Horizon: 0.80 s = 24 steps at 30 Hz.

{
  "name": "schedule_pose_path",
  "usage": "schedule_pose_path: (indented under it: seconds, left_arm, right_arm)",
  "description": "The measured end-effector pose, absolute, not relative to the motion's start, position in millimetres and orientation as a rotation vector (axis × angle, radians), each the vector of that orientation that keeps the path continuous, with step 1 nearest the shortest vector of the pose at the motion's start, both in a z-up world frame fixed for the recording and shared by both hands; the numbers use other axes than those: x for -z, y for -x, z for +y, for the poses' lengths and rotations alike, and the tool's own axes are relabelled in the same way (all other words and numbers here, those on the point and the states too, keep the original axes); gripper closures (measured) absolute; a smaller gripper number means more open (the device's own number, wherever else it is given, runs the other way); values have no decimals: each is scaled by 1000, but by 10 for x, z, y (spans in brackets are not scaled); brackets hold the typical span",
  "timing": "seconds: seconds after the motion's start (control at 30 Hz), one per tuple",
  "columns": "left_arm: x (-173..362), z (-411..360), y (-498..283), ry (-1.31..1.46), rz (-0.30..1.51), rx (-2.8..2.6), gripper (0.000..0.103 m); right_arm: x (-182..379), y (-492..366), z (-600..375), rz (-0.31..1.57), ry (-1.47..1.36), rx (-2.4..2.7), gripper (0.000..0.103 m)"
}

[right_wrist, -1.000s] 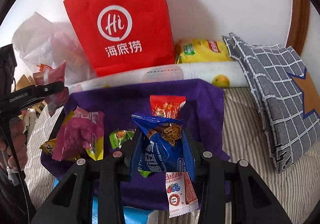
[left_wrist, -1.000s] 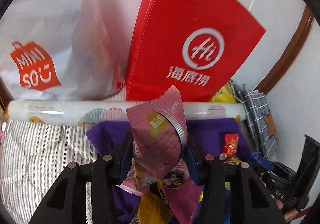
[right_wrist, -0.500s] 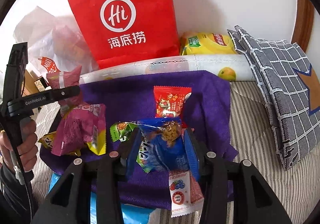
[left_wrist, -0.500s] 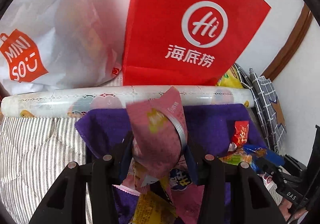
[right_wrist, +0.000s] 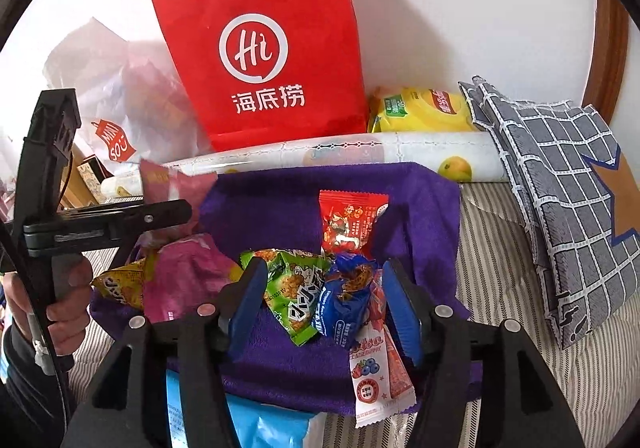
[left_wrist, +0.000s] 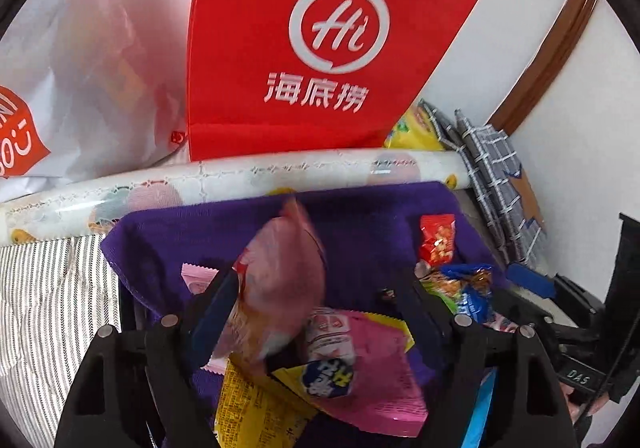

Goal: Organize snacks
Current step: 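Open the right tool to drop the blue bag on the towel while the left tool releases the pink-and-white bag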

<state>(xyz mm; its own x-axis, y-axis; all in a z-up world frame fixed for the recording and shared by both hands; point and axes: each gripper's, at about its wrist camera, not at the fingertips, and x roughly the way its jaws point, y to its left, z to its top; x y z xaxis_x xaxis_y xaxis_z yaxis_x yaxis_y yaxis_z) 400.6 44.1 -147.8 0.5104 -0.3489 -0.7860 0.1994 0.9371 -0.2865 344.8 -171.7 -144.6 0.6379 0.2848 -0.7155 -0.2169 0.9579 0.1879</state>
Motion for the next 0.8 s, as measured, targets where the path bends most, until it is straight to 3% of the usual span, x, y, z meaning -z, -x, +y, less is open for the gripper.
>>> schedule_pose_path:
  seconds: [0.13, 0.23, 0.4, 0.8]
  left_arm:
    - [1397, 456, -3958, 165, 978, 314, 24]
    - [1311, 475, -3877, 165, 967, 297, 24]
    - [1156, 522, -3655, 158, 929, 267, 24]
    - [918, 692, -2765, 193, 899, 256, 24]
  right_arm:
    - [1361, -3416, -1734, 809, -98, -273, 42]
    - [1270, -3361, -1727, 798, -92, -248, 31]
    - [1107, -3129, -1696, 770, -44, -200, 23]
    - [971, -2257, -1725, 728, -77, -212, 24]
